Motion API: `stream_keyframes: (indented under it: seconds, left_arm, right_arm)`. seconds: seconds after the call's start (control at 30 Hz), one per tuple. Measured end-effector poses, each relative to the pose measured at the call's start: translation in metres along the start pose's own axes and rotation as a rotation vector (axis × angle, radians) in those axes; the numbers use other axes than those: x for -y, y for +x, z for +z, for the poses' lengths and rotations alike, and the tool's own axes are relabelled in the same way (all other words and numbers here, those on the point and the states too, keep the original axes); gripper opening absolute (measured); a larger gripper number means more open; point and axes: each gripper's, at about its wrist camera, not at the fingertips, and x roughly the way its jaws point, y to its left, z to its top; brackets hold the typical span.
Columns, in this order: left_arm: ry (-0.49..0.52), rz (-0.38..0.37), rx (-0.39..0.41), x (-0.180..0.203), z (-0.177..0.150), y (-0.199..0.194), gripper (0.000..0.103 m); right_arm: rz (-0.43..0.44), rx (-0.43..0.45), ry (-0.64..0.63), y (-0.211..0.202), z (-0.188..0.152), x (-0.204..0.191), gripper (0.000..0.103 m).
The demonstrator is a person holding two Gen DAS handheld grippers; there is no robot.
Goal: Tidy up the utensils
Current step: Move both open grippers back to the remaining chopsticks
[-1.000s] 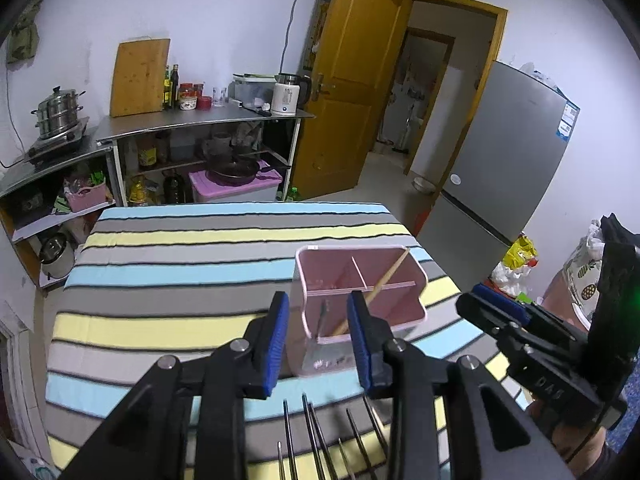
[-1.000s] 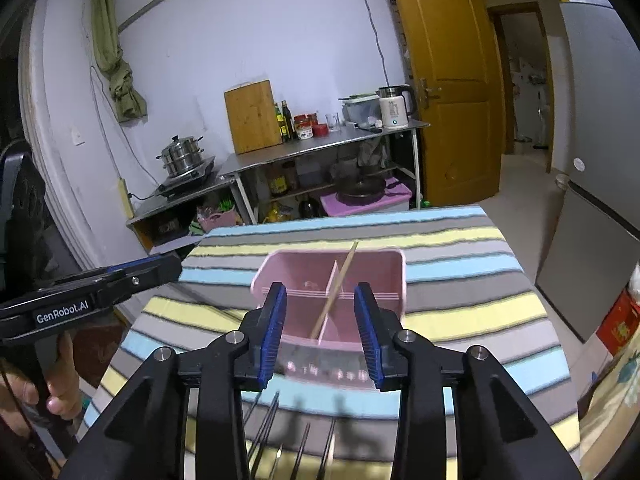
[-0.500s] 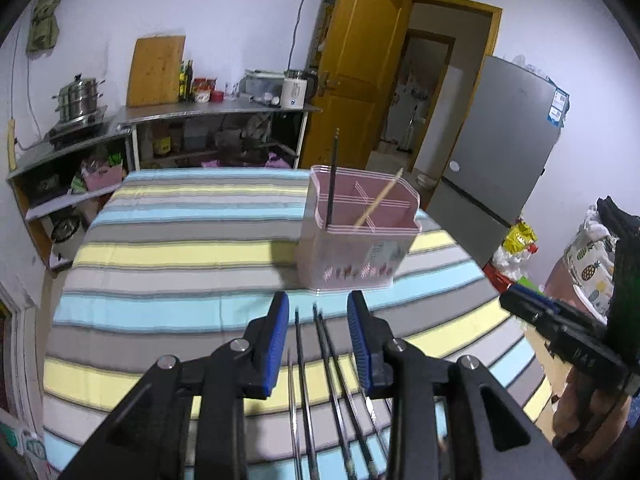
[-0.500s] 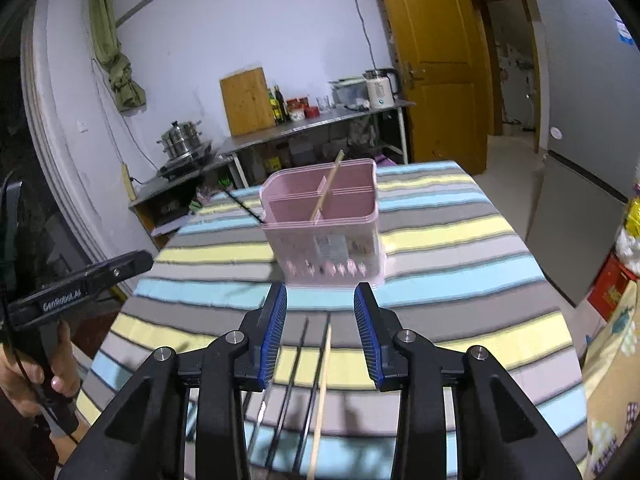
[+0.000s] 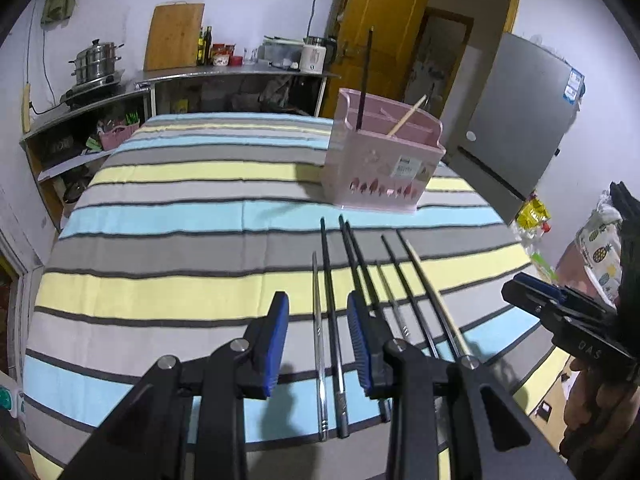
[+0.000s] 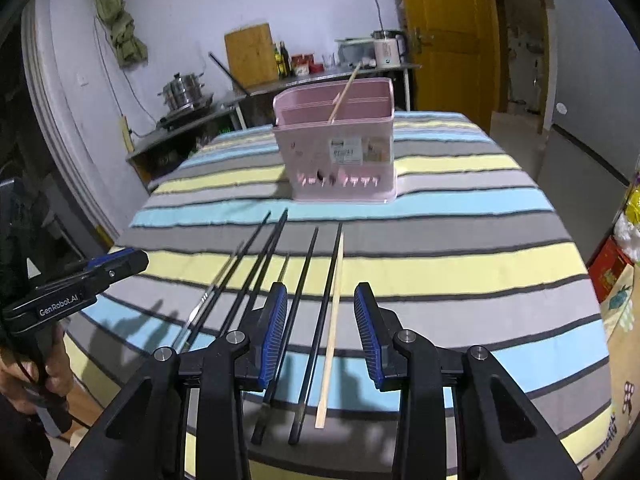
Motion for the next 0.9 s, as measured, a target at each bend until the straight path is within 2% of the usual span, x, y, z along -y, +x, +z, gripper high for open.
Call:
stream_keyframes:
  seconds: [0.17,0.4,0.9]
  left_arm:
    - [-0.005,0.003,-0.041,-0.005,-0.005,0.020,0.032]
    - [-0.002,0.004,-0.109,-0.014,-0.005,0.056,0.032]
    - [0.042,0.006,-0.170,-0.013,0.006,0.093,0.032]
  right_arm:
    - [-0.010,-0.047,0.003,0.019,-0.004,0.001,0.022]
    - [-0.017,-0.102,0.015,0.051,-0.004,0.008,0.014]
    - [-0.024,-0.159,0.015,0.098,0.009,0.013,0.012]
